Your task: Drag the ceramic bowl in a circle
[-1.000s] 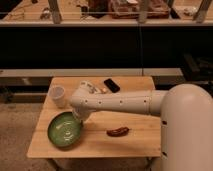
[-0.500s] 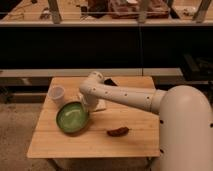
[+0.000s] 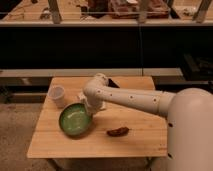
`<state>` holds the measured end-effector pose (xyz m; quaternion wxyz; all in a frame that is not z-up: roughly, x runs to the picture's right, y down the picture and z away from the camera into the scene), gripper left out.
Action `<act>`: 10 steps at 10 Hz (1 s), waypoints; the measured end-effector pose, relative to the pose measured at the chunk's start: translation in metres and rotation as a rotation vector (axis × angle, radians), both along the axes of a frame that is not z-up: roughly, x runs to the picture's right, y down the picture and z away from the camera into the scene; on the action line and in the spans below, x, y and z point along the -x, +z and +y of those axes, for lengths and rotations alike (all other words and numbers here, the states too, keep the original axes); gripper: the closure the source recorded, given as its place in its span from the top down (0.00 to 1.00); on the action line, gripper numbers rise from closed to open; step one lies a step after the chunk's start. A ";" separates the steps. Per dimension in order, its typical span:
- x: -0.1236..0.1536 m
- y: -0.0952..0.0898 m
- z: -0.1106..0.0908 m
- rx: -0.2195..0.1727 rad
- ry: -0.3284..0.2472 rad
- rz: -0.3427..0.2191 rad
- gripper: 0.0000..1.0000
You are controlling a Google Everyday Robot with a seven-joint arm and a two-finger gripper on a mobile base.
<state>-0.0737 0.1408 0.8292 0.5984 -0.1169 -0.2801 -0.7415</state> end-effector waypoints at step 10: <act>0.046 -0.032 0.039 -0.003 -0.042 -0.021 0.00</act>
